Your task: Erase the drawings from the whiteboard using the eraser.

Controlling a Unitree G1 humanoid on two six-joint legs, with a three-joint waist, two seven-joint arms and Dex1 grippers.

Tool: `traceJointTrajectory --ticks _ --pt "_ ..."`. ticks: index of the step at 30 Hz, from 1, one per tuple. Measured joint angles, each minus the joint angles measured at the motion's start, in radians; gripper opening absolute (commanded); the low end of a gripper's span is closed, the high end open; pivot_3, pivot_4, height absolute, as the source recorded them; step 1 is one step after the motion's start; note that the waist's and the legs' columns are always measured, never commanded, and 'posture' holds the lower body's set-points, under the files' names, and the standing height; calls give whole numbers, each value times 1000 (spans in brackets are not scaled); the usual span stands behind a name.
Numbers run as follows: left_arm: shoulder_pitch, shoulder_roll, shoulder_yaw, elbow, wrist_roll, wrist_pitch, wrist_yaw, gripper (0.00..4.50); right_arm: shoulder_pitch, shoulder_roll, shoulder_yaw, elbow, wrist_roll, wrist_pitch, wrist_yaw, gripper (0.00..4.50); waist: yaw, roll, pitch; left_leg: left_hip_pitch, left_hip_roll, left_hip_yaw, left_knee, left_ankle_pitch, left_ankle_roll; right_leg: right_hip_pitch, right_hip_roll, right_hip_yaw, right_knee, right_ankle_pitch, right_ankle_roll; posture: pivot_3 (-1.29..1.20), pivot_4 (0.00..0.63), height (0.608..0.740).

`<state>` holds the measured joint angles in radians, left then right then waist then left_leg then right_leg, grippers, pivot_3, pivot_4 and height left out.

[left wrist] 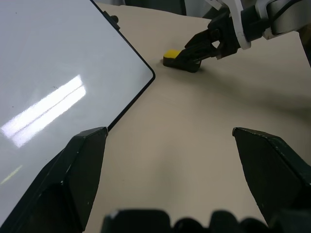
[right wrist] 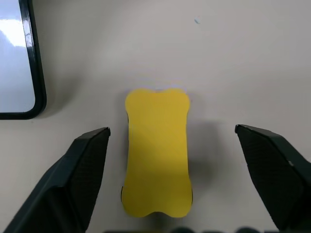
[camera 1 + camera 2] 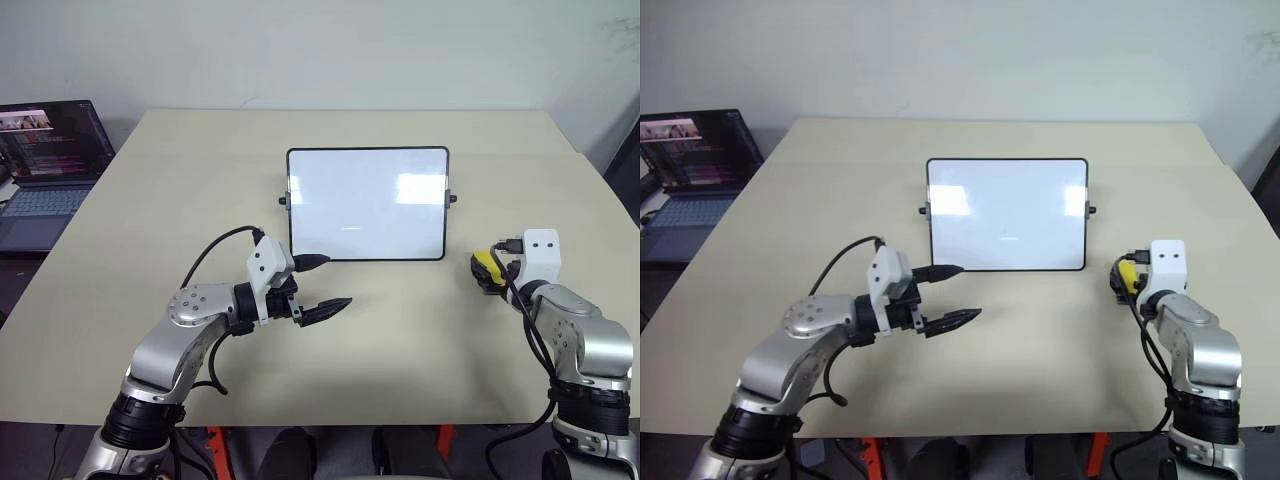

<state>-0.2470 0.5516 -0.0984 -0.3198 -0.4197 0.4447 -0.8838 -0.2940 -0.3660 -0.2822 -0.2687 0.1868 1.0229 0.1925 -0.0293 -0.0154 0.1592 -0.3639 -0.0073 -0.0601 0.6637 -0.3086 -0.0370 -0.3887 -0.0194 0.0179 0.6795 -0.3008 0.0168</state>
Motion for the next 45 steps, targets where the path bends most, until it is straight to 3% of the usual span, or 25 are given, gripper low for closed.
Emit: traceJointTrajectory --ticks 8,13,23,36,45 --pt "11 -6 10 -2 -1 -1 32 4500 -1 -4 0 -99 33 44 -2 4450 0 0 0 0 0 0 0 0 0 0 0 0 0 0 0 0 150 740" --pt "21 -73 81 -4 5 -6 169 4500 17 -6 1 -172 31 -35 -3 4450 1 0 0 0 0 -1 0 0 0 0 0 0 0 0 0 0 150 740" --pt "146 -215 133 -80 115 -42 456 4500 170 52 33 -257 16 -262 -22 4450 1 0 0 0 0 -1 0 0 0 0 0 0 0 0 1 0 150 740" --pt "463 -402 136 -143 230 -145 696 4500 568 199 95 -331 -19 -611 -36 4450 3 -1 -1 1 0 -1 0 0 0 1 0 0 0 -1 1 0 150 740" --pt "480 -439 107 -176 286 -164 764 4500 594 228 128 -336 -78 -682 -86 4450 3 -1 -1 1 0 -1 0 0 0 1 0 0 0 -1 1 0 150 740"
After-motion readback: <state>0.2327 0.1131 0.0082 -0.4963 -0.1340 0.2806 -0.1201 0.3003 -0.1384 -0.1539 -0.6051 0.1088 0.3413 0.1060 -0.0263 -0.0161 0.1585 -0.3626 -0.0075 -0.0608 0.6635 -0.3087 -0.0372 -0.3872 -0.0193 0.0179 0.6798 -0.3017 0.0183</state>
